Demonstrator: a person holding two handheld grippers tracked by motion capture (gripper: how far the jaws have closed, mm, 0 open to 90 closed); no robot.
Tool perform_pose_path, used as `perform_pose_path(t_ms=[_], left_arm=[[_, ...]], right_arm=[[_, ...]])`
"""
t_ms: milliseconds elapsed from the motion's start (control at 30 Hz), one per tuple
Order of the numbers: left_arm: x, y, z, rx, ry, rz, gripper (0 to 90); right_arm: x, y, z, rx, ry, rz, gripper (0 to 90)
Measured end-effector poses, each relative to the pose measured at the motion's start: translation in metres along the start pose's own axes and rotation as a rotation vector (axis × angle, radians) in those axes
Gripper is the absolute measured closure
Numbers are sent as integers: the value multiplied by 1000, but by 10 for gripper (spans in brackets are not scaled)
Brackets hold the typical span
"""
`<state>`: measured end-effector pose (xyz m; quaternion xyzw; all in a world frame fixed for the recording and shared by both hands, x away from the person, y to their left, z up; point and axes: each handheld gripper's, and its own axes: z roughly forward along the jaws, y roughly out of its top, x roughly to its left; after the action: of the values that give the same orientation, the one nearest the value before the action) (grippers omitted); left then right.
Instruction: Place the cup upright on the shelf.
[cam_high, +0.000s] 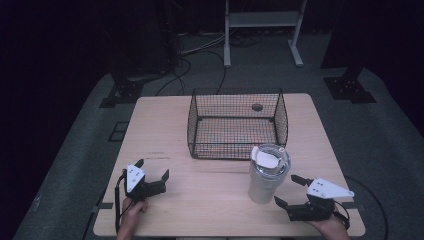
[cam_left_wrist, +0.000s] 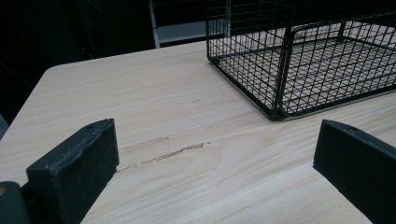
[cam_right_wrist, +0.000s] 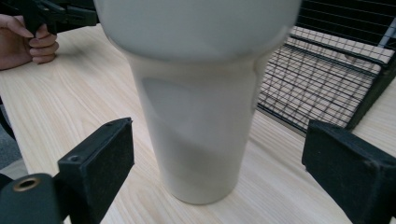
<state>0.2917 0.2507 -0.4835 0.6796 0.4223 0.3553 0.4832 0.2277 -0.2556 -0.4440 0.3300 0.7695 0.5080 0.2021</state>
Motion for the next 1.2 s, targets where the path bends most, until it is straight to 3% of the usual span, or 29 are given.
perform_pose_path(t_ms=[700,1200], left_arm=[[0,0,0,-2,-4,3,0],[0,0,0,-2,-5,2,0]], right_arm=[[9,10,35,-33,14,-18,72],[9,9,55,-99,8,-13,71]])
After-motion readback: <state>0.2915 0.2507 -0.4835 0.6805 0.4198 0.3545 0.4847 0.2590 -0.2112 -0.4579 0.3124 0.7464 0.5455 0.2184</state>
